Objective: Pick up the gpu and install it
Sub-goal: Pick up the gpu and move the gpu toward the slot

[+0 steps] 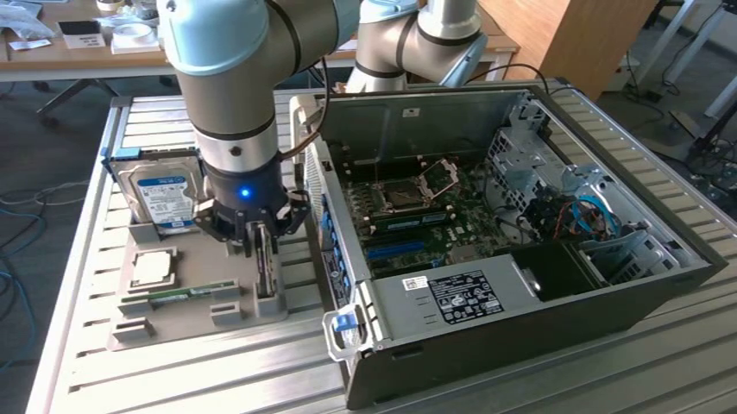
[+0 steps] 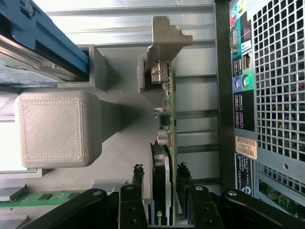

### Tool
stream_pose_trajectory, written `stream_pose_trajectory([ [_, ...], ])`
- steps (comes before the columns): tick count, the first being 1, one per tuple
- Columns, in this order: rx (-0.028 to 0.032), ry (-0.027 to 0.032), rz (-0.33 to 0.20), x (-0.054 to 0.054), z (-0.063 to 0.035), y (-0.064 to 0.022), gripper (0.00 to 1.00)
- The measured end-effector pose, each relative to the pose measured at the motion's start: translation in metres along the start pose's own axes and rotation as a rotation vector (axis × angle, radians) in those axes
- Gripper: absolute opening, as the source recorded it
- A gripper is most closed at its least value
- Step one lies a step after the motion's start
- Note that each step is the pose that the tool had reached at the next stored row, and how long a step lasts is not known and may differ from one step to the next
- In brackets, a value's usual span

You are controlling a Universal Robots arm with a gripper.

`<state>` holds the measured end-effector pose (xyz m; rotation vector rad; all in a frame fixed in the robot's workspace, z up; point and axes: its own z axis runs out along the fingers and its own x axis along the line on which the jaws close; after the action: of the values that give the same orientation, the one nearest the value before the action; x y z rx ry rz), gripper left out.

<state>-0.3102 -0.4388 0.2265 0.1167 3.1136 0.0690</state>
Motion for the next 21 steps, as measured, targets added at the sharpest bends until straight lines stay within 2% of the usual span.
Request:
stream_pose_trajectory([
  [14,0.0001,0.0001,0.0,0.0,0.0016,-0.0001,0.4],
  [15,0.0001,0.0,0.0,0.0,0.0016,-0.0001,0.33],
  [19,0.0001,0.0001,0.0,0.0,0.0016,-0.0001,0.33],
  [21,0.0002,0.0002,0.0,0.0001,0.0015,-0.0001,0.27],
])
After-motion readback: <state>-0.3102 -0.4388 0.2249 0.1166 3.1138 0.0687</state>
